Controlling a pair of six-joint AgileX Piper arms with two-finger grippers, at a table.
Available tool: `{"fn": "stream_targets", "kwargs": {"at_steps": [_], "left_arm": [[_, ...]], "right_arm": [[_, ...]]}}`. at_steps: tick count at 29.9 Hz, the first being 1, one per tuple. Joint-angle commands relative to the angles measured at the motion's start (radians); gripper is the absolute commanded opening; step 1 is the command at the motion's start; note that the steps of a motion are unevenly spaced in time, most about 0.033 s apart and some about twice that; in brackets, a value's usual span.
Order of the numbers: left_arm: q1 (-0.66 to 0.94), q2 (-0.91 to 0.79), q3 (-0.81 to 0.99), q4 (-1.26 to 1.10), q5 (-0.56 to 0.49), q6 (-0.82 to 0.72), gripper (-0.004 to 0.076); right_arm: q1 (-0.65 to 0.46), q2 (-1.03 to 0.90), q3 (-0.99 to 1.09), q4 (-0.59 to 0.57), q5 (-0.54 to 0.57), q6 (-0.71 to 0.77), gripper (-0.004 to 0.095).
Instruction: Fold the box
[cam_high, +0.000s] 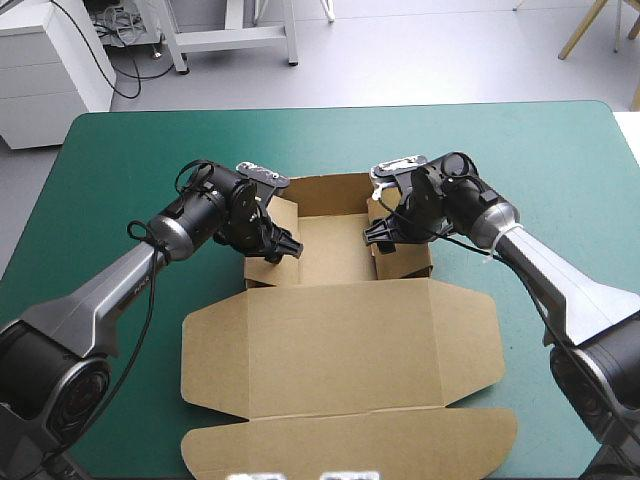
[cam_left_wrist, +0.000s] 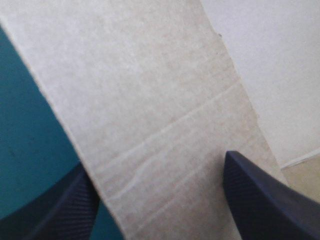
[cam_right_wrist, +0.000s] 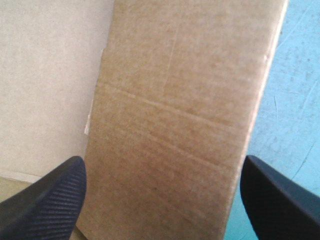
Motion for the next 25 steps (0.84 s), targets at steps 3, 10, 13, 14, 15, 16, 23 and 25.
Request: {"fn": "stream_targets", "kwargs": {"at_steps": [3, 10, 13, 14, 15, 16, 23, 25], "left_arm": [[0.001, -0.098, -0.031, 0.003, -0.026, 0.024, 0.0498], [0.001, -0.217, -0.031, 0.029, -0.055, 0.044, 0.0491], [0.001, -0.299, -0.031, 0.036, -0.095, 0.044, 0.0457], [-0.001, -0.332, -0.031, 0.043, -0.107, 0.044, 0.0437], [-0.001, -0.365, -0.031, 0.05, -0.112, 0.047, 0.0412], [-0.001, -0.398, -0.031, 0.056, -0.114, 0.052, 0.0388], [-0.001, -0.582, -0.02, 0.106, -0.002, 0.154, 0.0097], [-0.001, -0.629, 0.008, 0.113, 0.018, 0.189, 0.0008]], "right_arm": [[0.002, -0.049, -0.031, -0.006, -0.027, -0.015, 0.0807], [0.002, -0.116, -0.035, -0.044, -0.043, -0.025, 0.0806], [0.002, -0.174, -0.035, -0.058, -0.062, -0.025, 0.0806], [0.002, -0.192, -0.035, -0.063, -0.067, -0.025, 0.0806], [0.002, -0.218, -0.035, -0.07, -0.076, -0.025, 0.0806], [0.002, -0.235, -0.035, -0.075, -0.081, -0.025, 0.0806], [0.002, -0.346, -0.035, -0.088, -0.102, -0.025, 0.0806], [0.002, -0.359, -0.035, -0.086, -0.105, -0.025, 0.0806]]}}
